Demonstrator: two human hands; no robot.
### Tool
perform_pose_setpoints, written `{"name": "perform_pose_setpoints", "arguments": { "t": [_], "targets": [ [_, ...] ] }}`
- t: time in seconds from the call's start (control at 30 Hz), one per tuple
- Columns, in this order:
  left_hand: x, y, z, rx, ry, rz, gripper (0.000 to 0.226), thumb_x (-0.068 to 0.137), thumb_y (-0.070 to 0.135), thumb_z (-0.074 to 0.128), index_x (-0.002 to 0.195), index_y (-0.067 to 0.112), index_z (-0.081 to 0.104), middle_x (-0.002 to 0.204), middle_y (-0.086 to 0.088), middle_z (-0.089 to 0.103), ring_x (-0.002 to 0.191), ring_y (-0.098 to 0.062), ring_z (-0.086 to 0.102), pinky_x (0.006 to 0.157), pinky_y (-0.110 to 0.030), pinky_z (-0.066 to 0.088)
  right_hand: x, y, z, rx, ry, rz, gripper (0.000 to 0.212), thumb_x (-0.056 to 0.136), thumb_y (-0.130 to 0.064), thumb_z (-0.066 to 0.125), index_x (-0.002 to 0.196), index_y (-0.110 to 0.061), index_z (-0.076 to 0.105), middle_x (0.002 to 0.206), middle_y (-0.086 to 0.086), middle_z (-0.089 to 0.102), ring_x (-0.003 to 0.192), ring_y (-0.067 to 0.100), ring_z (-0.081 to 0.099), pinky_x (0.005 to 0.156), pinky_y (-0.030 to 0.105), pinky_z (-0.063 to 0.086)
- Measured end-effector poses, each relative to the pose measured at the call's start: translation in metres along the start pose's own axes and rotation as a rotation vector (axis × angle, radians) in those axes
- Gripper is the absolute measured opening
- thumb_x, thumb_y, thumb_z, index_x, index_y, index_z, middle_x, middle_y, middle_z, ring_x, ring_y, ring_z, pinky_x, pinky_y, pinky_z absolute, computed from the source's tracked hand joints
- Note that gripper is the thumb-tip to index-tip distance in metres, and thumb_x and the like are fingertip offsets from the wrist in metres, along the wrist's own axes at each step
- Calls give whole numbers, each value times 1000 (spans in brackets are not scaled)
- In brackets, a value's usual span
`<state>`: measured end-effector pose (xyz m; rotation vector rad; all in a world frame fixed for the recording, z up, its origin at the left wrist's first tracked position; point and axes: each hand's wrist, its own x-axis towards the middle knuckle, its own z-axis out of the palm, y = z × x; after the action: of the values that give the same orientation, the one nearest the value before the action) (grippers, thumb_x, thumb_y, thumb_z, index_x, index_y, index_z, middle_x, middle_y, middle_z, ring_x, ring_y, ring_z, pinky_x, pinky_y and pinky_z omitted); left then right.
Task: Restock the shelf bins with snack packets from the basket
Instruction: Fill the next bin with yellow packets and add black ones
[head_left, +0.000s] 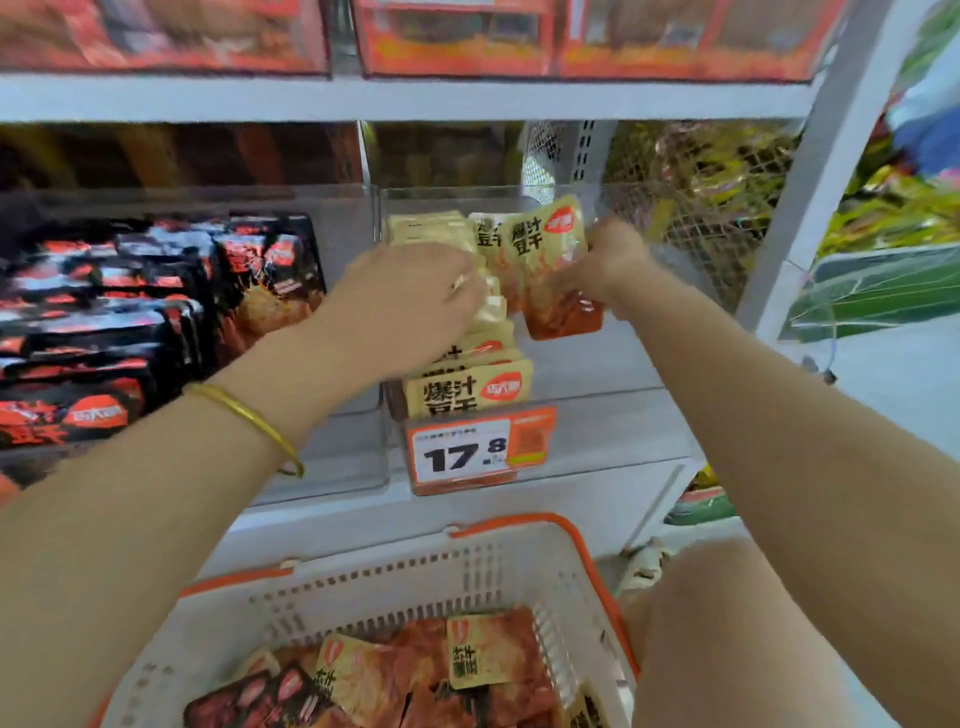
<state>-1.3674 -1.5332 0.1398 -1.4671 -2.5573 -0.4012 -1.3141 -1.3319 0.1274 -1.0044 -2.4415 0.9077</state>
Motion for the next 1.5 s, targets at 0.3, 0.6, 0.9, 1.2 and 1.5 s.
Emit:
{"name": "perform_pose_setpoints", "arguments": {
  "t": [0.3, 0.6, 0.9, 1.2, 1.5],
  "targets": [
    [1, -5, 14, 254, 86, 67, 76, 83, 45, -1, 111, 22, 65, 121, 3, 64, 114, -19, 55, 96, -32, 17, 66, 12, 62, -92, 53, 53, 35, 87, -27, 63, 115, -9, 54, 115, 14, 62, 107, 32, 59, 84, 39, 49],
    [0, -7, 18, 175, 127, 66, 56, 89, 41, 10, 79, 20, 61, 88, 4, 67, 86, -19, 57, 92, -32, 27, 68, 7, 73, 156, -64, 168, 34, 87, -23, 68, 103, -6, 44, 113, 18, 61, 89, 29, 58, 66, 40, 53],
    [-53, 5, -2, -388, 523, 98, 32, 91, 21, 45, 114, 12, 65, 108, 12, 57, 103, -5, 49, 96, -13, 29, -55, -27, -15, 48, -2, -239, 14, 87, -11, 65, 95, -6, 54, 83, 18, 67, 71, 29, 70, 68, 43, 58],
    [-206, 2, 70, -350, 29, 103, 30, 76, 13, 42, 94, 16, 66, 98, 4, 68, 94, -20, 57, 81, -39, 43, -205, 21, 92, -386, -895, -377, 16, 90, -21, 57, 88, -6, 60, 74, 4, 62, 69, 21, 61, 63, 27, 47],
    [-222, -24, 165, -193, -287, -12, 53, 81, 36, 21, 97, 18, 69, 96, 2, 67, 95, -20, 59, 84, -38, 47, -247, 146, 238, -997, -1427, -131, 69, 84, -61, 57, 124, -5, 54, 118, 8, 55, 113, 31, 53, 99, 43, 44]
  ]
}}
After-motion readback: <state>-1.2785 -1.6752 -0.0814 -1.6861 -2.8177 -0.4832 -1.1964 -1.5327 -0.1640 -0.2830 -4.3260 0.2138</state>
